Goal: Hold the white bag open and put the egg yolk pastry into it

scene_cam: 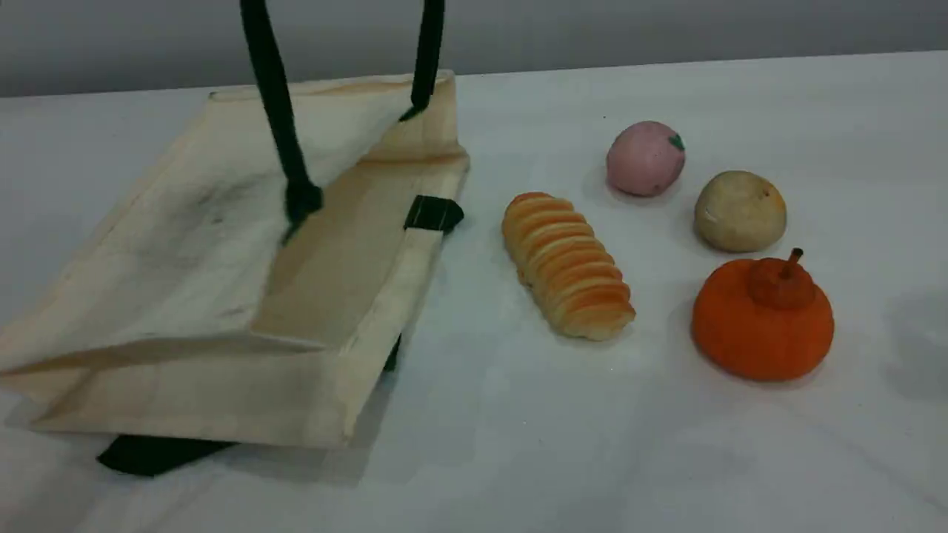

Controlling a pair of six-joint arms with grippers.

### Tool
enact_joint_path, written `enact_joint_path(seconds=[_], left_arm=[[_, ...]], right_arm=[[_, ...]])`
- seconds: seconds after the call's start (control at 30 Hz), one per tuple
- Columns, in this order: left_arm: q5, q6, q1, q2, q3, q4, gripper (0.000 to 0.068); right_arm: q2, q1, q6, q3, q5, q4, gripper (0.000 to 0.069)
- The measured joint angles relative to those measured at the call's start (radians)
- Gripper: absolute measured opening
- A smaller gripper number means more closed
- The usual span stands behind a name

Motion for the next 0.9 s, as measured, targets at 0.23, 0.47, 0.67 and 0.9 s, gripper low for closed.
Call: enact_joint_path(seconds=[0.23, 0.47, 0.67, 0.9], left_arm=[[0.003, 0.099, -0.033, -0.117, 0.000, 0.017, 0.0098], [0.002, 0.208, -0.033, -0.169, 0.002, 0.034, 0.0098], [-0.001, 0.288, -0.033, -0.171, 0.002, 0.027, 0.0098], [-0.001, 0.385, -0.033, -0.180, 0.002, -0.042, 0.0098]], right_arm=[[0.082, 0.000, -0.031, 0.000, -0.028, 0.000, 0.0579], [0.134, 0.000, -0.047, 0.000, -0.047, 0.004, 0.0579], [0.187, 0.000, -0.110, 0.000, -0.054, 0.054, 0.0579], [0.263, 0.000, -0.236, 0.000, -0.115, 0.163, 0.0579]])
